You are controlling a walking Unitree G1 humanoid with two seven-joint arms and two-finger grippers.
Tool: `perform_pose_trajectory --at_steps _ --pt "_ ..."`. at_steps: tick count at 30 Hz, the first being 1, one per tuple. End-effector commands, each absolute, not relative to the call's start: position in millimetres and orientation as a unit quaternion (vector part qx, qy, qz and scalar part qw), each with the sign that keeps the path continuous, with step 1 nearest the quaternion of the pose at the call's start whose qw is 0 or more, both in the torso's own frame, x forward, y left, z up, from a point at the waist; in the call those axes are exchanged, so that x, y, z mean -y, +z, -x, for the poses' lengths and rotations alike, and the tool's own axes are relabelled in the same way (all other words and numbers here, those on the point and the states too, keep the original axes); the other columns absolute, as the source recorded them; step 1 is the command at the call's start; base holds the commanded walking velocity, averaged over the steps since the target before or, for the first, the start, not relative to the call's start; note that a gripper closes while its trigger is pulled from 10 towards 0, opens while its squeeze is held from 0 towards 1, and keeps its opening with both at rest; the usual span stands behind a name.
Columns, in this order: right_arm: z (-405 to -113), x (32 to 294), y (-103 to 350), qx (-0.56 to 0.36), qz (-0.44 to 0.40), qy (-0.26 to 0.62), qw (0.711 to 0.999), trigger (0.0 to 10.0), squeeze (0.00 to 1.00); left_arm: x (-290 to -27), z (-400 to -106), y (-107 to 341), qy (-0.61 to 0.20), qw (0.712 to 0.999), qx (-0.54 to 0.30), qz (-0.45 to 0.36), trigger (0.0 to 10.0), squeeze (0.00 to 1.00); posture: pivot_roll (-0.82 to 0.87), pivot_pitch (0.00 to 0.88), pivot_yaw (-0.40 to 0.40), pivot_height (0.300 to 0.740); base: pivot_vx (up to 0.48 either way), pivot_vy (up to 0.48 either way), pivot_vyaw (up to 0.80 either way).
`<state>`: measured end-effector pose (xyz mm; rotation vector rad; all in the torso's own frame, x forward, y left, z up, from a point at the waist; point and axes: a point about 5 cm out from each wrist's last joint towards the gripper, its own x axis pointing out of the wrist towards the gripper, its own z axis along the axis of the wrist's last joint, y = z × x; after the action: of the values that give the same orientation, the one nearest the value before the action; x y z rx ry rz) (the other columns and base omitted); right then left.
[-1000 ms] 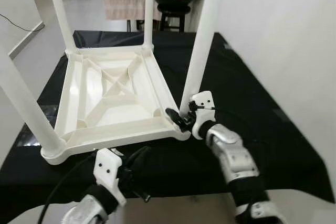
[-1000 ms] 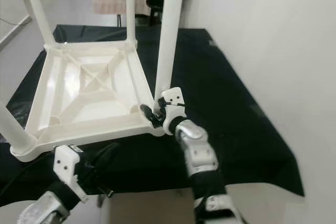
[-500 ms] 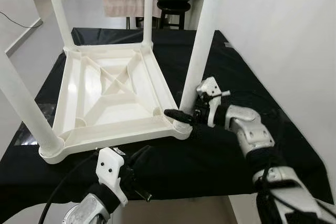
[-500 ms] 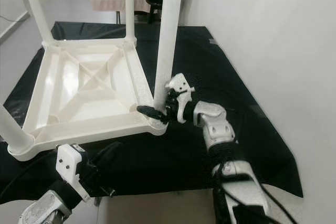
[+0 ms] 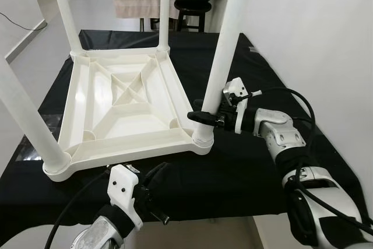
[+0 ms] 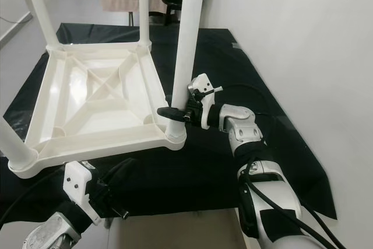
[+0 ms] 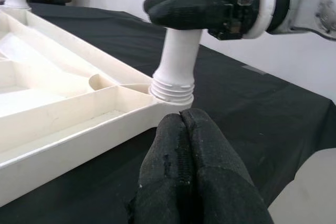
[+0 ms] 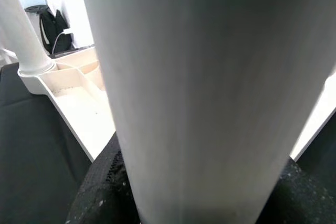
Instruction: Building children table
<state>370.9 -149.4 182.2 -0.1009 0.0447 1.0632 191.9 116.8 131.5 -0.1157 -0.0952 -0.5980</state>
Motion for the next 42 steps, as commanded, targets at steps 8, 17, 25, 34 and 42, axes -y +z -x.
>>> perform_pose_trajectory --at_steps 8,17,25,34,42 --pt "-328 129 126 -0.064 -0.013 0.160 0.985 0.0 0.00 -119 -190 131 -0.294 0.953 0.046 0.054 10.0 0.00 0.09 0.073 -0.104 0.740 0.000 0.000 0.00" --pt "-321 107 125 -0.060 0.039 0.192 0.979 0.0 0.00 -121 -190 132 -0.295 0.953 0.044 0.056 10.0 0.00 0.09 0.064 -0.098 0.740 0.000 0.000 0.00" --pt "-338 90 145 -0.042 -0.005 0.352 0.935 10.0 1.00 -122 -192 131 -0.296 0.953 0.043 0.056 10.0 0.00 0.10 0.056 -0.093 0.740 0.000 0.000 0.00" --pt "-363 98 193 -0.005 0.022 0.521 0.853 10.0 0.00 -121 -193 130 -0.295 0.953 0.043 0.055 10.0 0.00 0.11 0.039 -0.097 0.740 0.000 0.000 0.00" --pt "-372 101 201 -0.021 0.021 0.569 0.822 4.9 0.00 -120 -193 129 -0.295 0.953 0.043 0.056 10.0 0.00 0.12 0.037 -0.102 0.740 0.000 0.000 0.00"
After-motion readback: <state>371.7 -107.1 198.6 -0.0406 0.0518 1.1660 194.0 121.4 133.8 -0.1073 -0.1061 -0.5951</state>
